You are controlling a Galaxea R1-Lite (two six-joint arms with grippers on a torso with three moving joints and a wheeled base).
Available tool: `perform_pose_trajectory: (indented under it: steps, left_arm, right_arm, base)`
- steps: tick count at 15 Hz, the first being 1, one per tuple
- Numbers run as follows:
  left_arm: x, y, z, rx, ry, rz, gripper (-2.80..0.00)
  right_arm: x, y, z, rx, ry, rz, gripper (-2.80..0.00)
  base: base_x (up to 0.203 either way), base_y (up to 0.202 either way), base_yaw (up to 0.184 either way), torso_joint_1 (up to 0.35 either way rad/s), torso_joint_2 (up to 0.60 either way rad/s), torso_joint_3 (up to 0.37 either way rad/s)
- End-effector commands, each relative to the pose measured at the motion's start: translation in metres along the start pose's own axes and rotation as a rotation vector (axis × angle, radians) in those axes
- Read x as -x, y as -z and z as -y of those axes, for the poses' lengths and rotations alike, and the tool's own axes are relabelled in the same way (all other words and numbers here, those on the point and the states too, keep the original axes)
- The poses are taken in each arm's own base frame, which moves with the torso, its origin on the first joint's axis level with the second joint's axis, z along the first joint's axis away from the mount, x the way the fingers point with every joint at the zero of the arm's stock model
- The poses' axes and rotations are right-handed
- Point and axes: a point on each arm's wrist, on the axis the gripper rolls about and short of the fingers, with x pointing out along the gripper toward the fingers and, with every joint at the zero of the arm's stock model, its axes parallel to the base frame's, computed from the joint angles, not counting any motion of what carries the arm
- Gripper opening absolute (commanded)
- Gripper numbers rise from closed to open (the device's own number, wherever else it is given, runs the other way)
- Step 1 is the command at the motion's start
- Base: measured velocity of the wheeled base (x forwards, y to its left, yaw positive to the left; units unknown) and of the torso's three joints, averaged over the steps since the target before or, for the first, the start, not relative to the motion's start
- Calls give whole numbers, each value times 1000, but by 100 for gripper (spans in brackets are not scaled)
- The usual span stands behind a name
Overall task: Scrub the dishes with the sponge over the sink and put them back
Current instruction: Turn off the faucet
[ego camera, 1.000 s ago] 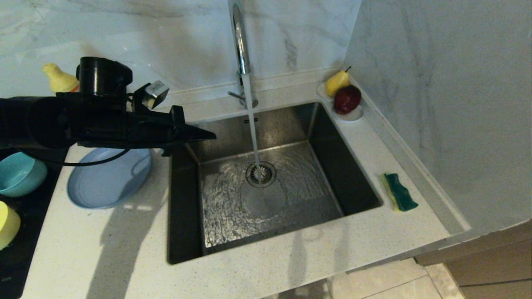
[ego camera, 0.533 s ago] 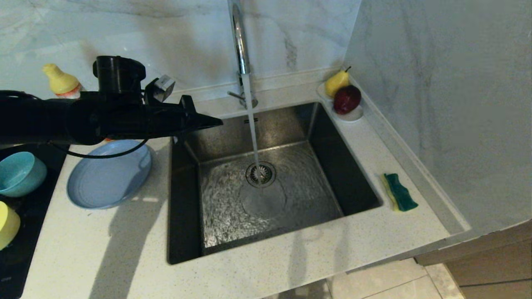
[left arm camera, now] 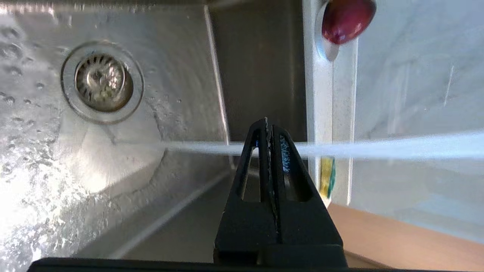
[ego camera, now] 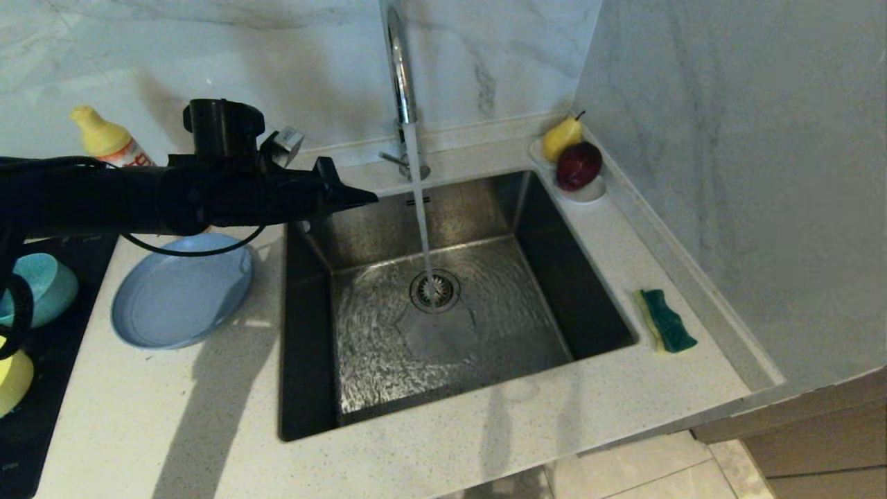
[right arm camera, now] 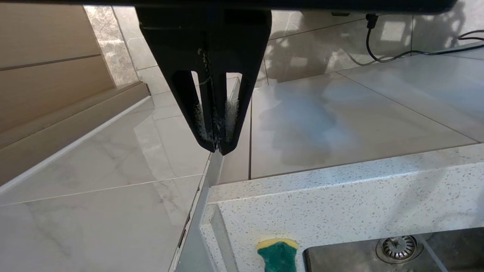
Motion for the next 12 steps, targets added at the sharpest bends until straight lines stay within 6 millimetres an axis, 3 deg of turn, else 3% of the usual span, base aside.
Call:
perform_pose_trajectory:
  steps: [1, 12]
  left_arm:
    - [-9, -6, -5, 25, 20, 21, -280]
    - [-26, -23, -8, 44, 108, 114, -280]
  right_arm:
    - [0, 0, 0, 0, 0, -1, -280]
    - [0, 0, 0, 0, 0, 0, -280]
  base:
    - [0, 0, 0, 0, 0, 0]
    - [0, 0, 0, 0, 0, 0]
